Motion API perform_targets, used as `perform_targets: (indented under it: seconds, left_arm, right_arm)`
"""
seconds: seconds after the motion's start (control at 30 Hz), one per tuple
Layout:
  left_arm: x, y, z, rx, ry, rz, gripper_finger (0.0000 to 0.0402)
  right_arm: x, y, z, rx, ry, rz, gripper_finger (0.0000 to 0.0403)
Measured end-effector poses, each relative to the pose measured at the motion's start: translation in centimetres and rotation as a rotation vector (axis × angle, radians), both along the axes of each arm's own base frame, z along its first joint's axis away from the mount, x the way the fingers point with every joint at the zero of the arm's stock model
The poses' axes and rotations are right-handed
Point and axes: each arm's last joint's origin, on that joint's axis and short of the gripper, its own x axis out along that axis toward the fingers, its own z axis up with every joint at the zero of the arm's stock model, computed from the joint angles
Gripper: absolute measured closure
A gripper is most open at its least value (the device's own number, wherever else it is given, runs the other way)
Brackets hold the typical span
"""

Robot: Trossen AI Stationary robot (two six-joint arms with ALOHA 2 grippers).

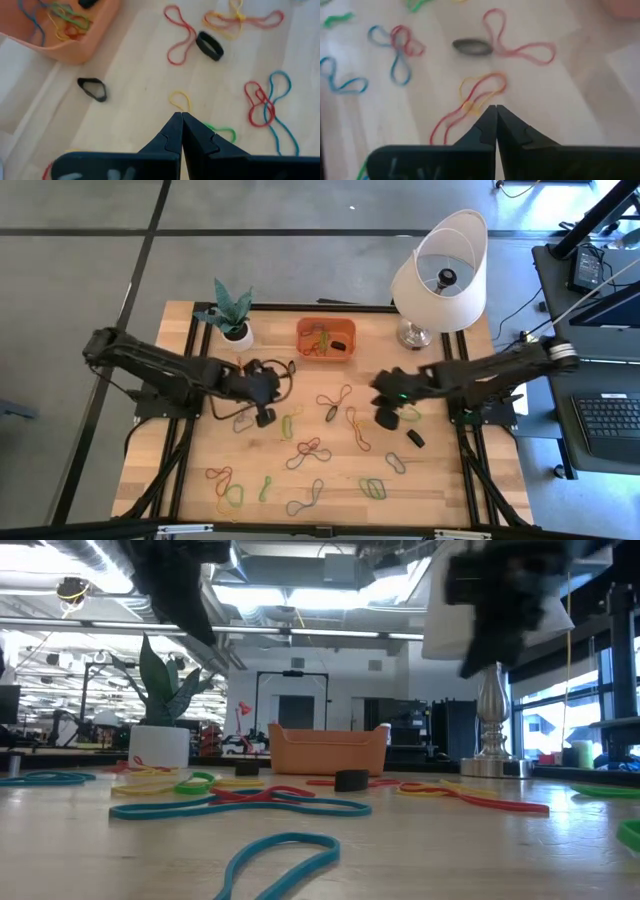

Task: Pick and place rubber bands into bin
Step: Put the red rubber band into the orange bin

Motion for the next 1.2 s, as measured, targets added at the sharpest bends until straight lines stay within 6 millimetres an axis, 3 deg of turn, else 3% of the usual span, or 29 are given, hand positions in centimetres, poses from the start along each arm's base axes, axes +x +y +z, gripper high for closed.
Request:
perform_targets:
  seconds: [0.23, 0.5, 0.87, 1.2]
  left_arm:
    - [3.4, -3.4, 0.1, -0.07, 0.101, 0.038, 0.04]
    - [4.8, -9.1, -0.5, -0.179, 0.196, 0.162, 0.04]
    - [2.8, -15.1, -2.3, -0.338, 0.288, 0.299, 0.04]
    - [-0.5, -18.1, -3.6, -0.398, 0.482, 0.457, 0.04]
  right_arm:
    - [-3.9, 1.0, -2.1, 0.023, -0.052, 0.07, 0.0394]
    - [-4.5, 1.0, -2.5, -0.017, -0.064, 0.127, 0.0394]
    - [-4.5, 1.0, -2.6, -0.128, -0.069, 0.261, 0.0394]
    - [-4.5, 0.9, -2.6, -0.156, -0.071, 0.237, 0.0394]
